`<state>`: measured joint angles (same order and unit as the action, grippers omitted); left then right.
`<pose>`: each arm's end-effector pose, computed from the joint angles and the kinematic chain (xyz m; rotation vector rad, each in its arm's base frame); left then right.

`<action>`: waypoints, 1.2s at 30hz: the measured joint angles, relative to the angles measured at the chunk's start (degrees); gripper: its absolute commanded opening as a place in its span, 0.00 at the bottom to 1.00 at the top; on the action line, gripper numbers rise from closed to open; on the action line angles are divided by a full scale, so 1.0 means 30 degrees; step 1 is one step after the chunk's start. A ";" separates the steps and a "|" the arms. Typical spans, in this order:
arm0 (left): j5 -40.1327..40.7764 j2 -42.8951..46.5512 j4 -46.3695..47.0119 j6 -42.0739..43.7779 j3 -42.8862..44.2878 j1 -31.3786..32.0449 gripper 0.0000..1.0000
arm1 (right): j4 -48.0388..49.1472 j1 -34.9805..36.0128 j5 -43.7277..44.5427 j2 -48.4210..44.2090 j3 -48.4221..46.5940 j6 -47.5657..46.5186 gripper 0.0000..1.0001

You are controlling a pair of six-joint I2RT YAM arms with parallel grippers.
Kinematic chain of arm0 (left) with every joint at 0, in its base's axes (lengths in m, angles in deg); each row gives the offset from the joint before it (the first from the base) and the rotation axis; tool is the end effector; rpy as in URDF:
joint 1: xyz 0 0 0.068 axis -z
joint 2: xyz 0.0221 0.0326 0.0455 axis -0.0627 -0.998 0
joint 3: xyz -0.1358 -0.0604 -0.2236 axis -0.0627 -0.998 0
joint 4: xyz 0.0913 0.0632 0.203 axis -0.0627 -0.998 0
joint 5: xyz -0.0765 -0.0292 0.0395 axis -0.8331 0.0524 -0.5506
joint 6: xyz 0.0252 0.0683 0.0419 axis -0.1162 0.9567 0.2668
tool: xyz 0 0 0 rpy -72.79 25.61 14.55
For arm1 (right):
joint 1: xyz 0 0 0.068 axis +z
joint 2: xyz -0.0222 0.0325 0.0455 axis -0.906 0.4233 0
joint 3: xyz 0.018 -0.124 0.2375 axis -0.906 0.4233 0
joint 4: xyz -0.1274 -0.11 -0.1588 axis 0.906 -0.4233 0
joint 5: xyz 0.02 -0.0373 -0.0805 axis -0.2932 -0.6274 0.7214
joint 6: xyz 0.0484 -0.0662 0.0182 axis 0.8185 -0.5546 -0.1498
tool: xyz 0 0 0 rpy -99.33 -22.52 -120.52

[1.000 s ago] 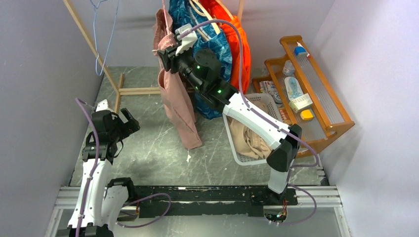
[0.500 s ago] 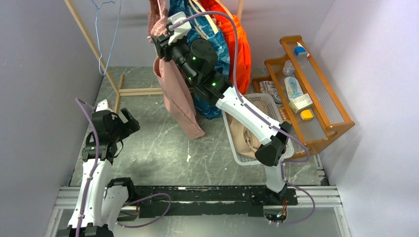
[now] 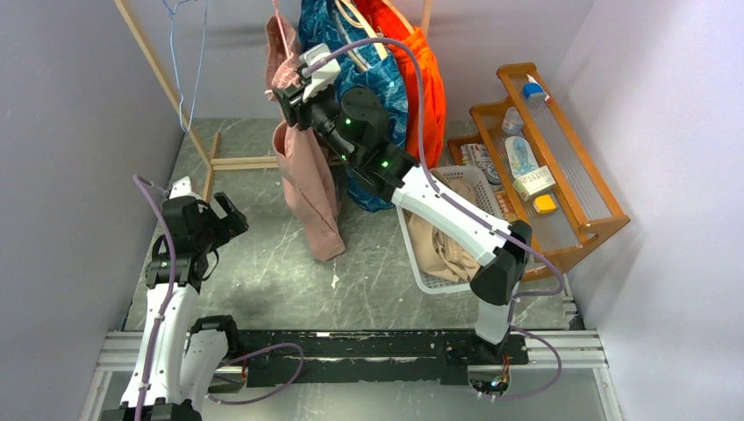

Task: Remove the shorts from the hanger
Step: Pick up the hanger from the clothes rod, then remove the shorts from the hanger.

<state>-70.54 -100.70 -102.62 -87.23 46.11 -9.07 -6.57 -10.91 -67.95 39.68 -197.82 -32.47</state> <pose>0.1625 0.0167 0.2489 -0.5910 2.0845 -0.1883 0.2648 0.3442 0.4923 -0.5601 1.2034 0.5701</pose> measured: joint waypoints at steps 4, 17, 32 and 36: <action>0.0007 0.0306 0.0007 0.0000 0.0000 0.0000 0.99 | -0.0007 0.0233 -0.0095 -0.0860 0.0998 0.0066 0.00; 0.0015 0.0364 0.0015 0.0000 0.0000 0.0000 1.00 | -0.0015 0.0532 -0.2317 -0.5727 0.8058 0.1362 0.00; -0.1719 0.2667 0.0692 0.0656 -0.0182 0.0007 0.99 | 0.1537 0.0670 -0.5792 -1.2451 2.4210 0.4932 0.00; -0.4401 0.4044 0.2288 0.1137 -0.1151 0.0007 1.00 | 0.2594 0.0670 -0.6353 -1.3034 2.6002 0.6142 0.00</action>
<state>-83.74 -88.57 -95.75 -83.82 42.66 -9.05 1.21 -8.90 -87.01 0.58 -119.82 -14.05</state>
